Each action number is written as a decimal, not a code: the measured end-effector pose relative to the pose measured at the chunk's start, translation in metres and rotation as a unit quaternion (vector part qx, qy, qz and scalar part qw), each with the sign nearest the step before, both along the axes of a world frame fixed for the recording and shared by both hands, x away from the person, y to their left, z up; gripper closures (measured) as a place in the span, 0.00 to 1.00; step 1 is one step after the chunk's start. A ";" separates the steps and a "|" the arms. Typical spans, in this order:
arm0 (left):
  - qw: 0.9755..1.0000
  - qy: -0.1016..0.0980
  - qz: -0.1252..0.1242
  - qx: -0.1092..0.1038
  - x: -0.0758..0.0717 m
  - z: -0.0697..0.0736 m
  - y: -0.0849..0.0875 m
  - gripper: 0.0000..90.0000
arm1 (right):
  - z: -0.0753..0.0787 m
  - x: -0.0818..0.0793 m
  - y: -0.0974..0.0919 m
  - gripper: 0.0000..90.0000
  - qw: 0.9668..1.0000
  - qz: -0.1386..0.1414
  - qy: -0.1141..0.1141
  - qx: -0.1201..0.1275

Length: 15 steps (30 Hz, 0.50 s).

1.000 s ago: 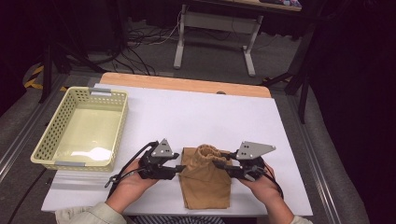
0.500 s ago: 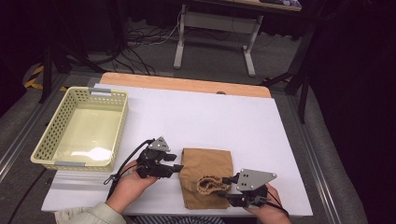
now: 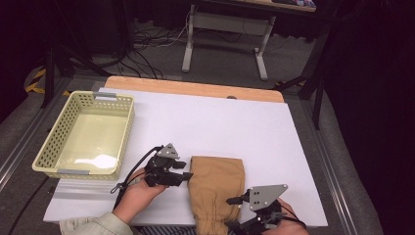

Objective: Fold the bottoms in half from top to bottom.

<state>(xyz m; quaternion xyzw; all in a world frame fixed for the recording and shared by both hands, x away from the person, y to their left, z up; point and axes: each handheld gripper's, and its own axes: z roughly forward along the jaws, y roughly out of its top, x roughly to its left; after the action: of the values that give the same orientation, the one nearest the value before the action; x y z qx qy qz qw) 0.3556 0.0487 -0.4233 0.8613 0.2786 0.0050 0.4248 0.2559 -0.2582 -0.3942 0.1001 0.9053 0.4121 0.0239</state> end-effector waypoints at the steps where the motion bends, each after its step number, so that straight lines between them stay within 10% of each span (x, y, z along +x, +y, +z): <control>1: 1.000 0.000 0.000 -0.001 0.000 0.000 0.000 0.56 | 0.002 0.002 -0.004 0.42 1.000 -0.019 -0.002 0.013; 4: 1.000 -0.003 -0.003 0.002 -0.001 0.000 -0.002 0.56 | 0.002 0.012 -0.011 0.38 0.996 -0.089 -0.008 0.015; 7: 1.000 -0.001 -0.008 0.005 -0.002 -0.001 -0.007 0.56 | -0.007 0.025 -0.021 0.36 0.983 -0.184 -0.016 -0.007; 9: 1.000 0.000 -0.010 0.007 -0.002 -0.002 -0.009 0.56 | -0.010 0.029 -0.024 0.36 0.979 -0.201 -0.010 -0.009; 12: 1.000 0.004 -0.017 0.016 -0.001 -0.005 -0.014 0.56 | -0.023 0.040 -0.032 0.36 0.964 -0.265 -0.006 -0.034; 15: 1.000 0.006 -0.018 0.021 -0.001 -0.007 -0.017 0.56 | -0.028 0.044 -0.034 0.36 0.960 -0.277 0.006 -0.038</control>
<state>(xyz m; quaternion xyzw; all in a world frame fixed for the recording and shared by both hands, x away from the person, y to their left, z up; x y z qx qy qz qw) 0.3541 0.0322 -0.4306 0.8750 0.2657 -0.0017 0.4047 0.3001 -0.2921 -0.4227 0.3482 0.8576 0.3536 0.1350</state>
